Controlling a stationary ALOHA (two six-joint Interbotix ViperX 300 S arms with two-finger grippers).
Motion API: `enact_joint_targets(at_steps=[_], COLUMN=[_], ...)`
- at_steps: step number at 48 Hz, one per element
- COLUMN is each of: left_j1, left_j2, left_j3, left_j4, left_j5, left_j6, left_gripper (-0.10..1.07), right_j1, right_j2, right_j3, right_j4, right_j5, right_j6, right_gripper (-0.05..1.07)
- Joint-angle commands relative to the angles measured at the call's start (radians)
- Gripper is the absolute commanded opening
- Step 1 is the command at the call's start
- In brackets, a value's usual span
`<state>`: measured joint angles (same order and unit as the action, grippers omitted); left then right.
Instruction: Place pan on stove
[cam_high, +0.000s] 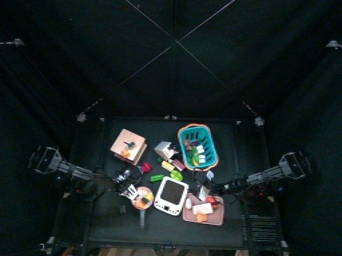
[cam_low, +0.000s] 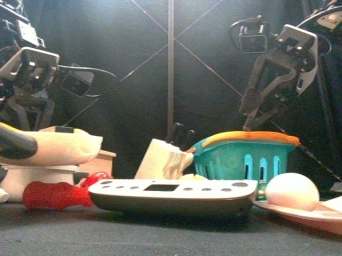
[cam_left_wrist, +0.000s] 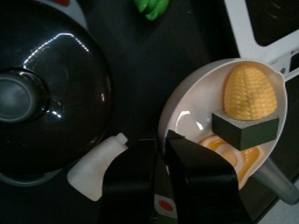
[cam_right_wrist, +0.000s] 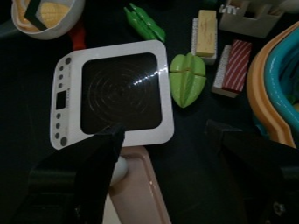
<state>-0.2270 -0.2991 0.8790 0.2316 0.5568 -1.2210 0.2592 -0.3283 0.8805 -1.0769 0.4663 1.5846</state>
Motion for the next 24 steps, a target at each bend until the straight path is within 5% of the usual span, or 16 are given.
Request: enact_joint_targets(at_steps=[1, 24], left_j1=[0.006, 0.094], left_j2=[0.005, 0.181], left_j3=[-0.049, -0.247], left_j4=[0.002, 0.008], left_j5=[-0.008, -0.074], left_j6=[0.000, 0.009], left_gripper=[0.49, 0.49], right_j1=[-0.002, 0.006], right_j2=[-0.012, -0.012], right_j3=[-0.008, -0.003], right_j4=[0.000, -0.002], right_j5=[-0.002, -0.002], right_j6=[0.002, 0.000], right_gripper=[1.03, 1.03])
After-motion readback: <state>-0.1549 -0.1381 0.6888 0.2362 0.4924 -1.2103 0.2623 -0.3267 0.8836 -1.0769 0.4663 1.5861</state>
